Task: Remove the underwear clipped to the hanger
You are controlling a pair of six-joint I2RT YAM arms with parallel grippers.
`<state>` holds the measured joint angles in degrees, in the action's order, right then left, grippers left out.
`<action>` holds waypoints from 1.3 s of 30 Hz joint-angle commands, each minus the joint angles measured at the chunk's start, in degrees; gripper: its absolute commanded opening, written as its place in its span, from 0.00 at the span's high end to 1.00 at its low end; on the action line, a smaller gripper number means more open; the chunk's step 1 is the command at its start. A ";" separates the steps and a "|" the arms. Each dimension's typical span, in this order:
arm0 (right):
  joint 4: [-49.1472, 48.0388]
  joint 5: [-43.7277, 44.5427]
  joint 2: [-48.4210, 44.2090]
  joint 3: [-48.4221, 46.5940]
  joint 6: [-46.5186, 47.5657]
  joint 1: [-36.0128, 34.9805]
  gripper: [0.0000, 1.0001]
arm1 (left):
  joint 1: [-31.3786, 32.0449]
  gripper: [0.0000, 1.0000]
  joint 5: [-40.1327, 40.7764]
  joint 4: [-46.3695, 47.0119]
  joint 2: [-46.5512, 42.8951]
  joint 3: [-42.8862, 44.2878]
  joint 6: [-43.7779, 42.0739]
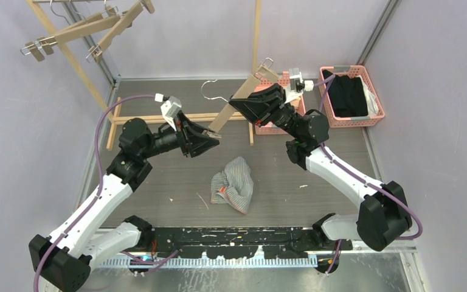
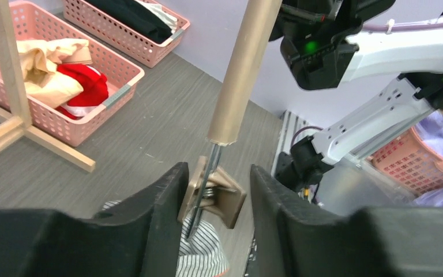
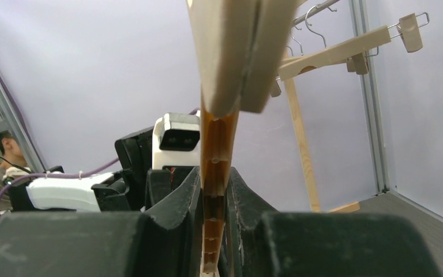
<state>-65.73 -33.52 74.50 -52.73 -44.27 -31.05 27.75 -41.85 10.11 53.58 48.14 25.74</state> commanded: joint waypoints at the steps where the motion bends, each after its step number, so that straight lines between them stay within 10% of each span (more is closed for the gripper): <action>1: -2.73 0.48 -1.71 -0.13 2.97 -0.15 0.99 | 0.29 0.51 2.62 0.98 -1.04 4.81 -0.62; 31: -3.88 -0.54 -2.16 0.14 1.47 -0.24 0.99 | 0.33 0.70 -1.53 7.63 5.46 9.66 2.39; 35: -3.55 -0.52 -2.01 0.17 1.53 -0.24 0.99 | 0.29 0.97 -1.50 7.47 5.91 10.02 2.83; 39: -2.82 -0.29 -1.87 0.10 1.73 -0.24 0.99 | 0.27 1.00 -1.15 6.39 5.67 10.81 2.83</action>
<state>-66.19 -33.89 74.48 -52.25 -45.36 -30.89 27.81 -45.58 13.65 59.66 55.09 27.14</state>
